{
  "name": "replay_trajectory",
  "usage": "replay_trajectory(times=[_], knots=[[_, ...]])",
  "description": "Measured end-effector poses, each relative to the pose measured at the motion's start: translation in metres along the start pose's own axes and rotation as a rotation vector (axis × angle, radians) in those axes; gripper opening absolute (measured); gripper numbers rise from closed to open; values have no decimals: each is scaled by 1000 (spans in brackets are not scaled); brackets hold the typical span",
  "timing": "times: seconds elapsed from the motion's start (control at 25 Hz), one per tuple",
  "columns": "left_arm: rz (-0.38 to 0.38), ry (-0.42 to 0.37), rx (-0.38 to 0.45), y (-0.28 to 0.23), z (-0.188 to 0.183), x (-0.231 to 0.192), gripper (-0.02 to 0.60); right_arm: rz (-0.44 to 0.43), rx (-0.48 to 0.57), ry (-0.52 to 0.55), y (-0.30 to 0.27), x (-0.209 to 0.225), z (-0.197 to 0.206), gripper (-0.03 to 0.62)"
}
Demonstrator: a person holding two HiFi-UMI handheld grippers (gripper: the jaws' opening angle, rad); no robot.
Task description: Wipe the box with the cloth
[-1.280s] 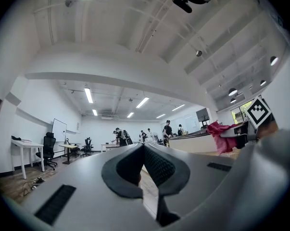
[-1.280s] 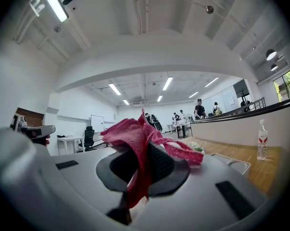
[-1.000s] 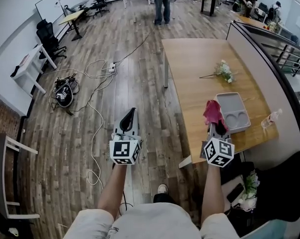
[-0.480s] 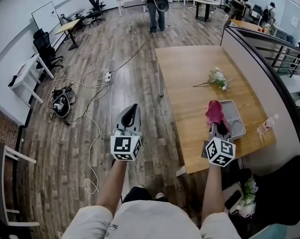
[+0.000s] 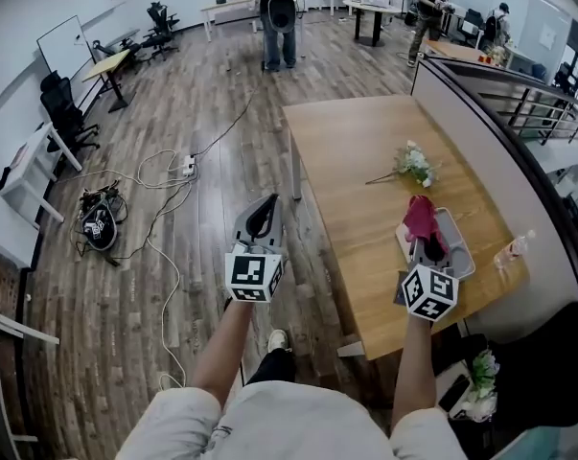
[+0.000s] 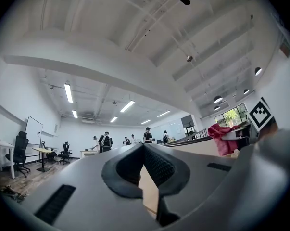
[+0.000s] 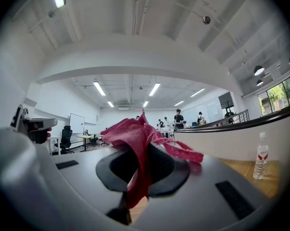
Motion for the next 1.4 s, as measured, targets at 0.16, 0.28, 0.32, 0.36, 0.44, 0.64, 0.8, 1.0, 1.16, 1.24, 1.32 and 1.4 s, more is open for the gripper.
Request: replay_trajectory(times=[0.16,0.28,0.32,0.36,0.44,0.64,0.8,1.0,1.16,1.24,1.32,1.4], knots=[[16,8,-1,-28,3,-27,8,39,19,38,-29,-14,-6,54],[2,21,-3,-41,7,-54,8,64,47,59,-47,-30,-11,54],[-4,26,-1,-46,8,-62,8,63,43,47,-56,-32,-12,54],[-9,29,0,-50,7,-69,8,60,35,33,-66,-35,-13,54],[-16,30,-3,-57,8,-83,8,56,16,18,-82,-42,-12,54],[-30,38,-22,-74,19,-117,8,51,-6,19,-113,-63,-6,54],[-29,46,-40,-94,29,-139,8,56,-21,22,-140,-75,-5,54],[-21,81,-58,-129,46,-167,8,77,-33,29,-176,-86,-4,54],[7,120,-81,-151,60,-179,8,99,-40,50,-191,-96,-9,54],[36,127,-82,-163,63,-180,8,120,-39,56,-196,-95,-12,54],[71,130,-82,-177,64,-178,8,149,-38,52,-198,-91,-12,54],[107,134,-87,-191,67,-173,8,172,-44,55,-199,-88,-11,54]])
Point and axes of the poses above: the fingertips, and each gripper's own axes: y backward along the fingers, x to its right, z out of its underside, the point moved 7 cm from there along y, backward along the fingers, and after that the axes turned 12 degrees about y, right-handed, at the moved point
